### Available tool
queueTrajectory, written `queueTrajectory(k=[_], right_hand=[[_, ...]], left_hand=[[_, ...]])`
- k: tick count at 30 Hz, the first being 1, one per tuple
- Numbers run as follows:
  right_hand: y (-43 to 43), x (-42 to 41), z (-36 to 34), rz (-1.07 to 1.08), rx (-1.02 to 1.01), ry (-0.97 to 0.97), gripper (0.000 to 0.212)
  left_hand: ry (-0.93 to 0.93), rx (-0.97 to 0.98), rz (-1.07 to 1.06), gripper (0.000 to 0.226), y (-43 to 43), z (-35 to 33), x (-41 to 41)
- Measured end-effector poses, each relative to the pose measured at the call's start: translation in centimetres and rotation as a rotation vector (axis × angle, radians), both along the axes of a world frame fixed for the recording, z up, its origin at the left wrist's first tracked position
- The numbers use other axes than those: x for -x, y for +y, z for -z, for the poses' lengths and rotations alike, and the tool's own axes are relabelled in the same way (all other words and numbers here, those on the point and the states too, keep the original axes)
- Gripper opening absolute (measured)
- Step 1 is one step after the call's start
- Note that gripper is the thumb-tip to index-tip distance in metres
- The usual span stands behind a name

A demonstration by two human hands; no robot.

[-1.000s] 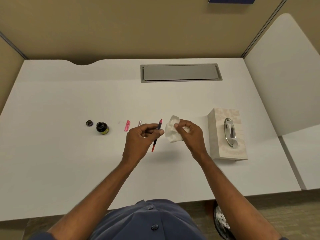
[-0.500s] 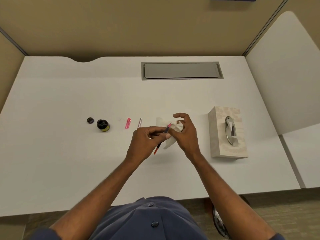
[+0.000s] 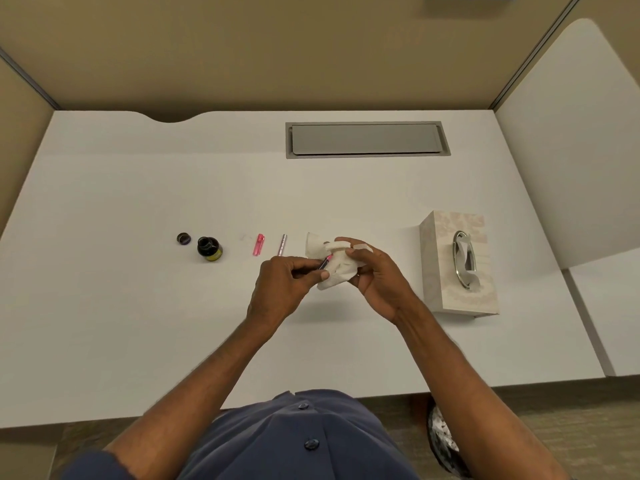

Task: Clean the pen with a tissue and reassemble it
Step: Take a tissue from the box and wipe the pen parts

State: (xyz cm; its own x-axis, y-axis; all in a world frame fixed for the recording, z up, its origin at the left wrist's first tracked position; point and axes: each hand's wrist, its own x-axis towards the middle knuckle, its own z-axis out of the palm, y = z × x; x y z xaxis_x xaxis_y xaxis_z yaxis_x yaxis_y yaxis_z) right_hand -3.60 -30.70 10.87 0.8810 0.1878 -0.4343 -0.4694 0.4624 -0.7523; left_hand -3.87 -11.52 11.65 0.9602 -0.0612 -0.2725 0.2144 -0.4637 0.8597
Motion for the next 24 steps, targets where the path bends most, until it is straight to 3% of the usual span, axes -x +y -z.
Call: queueTrajectory(k=[4, 9, 17, 24], right_hand=[[-0.6, 0.3, -0.8, -0.149, -0.042, -0.078, 0.035], [-1.6, 1.0, -0.8, -0.304, -0.022, -0.173, 0.065], [-0.9, 0.9, -0.6, -0.087, 0.372, -0.223, 0.021], [1.2, 0.5, -1.8, 0.014, 0.559, -0.332, 0.014]], left_hand=[[-0.027, -0.013, 0.014, 0.02, 0.2, -0.3, 0.0], [-0.048, -0.019, 0.043, 0.017, 0.3, -0.4, -0.2], [-0.028, 0.019, 0.107, 0.016, 0.3, 0.2, 0.4], [-0.147, 0.038, 0.015, 0.012, 0.4, -0.4, 0.9]])
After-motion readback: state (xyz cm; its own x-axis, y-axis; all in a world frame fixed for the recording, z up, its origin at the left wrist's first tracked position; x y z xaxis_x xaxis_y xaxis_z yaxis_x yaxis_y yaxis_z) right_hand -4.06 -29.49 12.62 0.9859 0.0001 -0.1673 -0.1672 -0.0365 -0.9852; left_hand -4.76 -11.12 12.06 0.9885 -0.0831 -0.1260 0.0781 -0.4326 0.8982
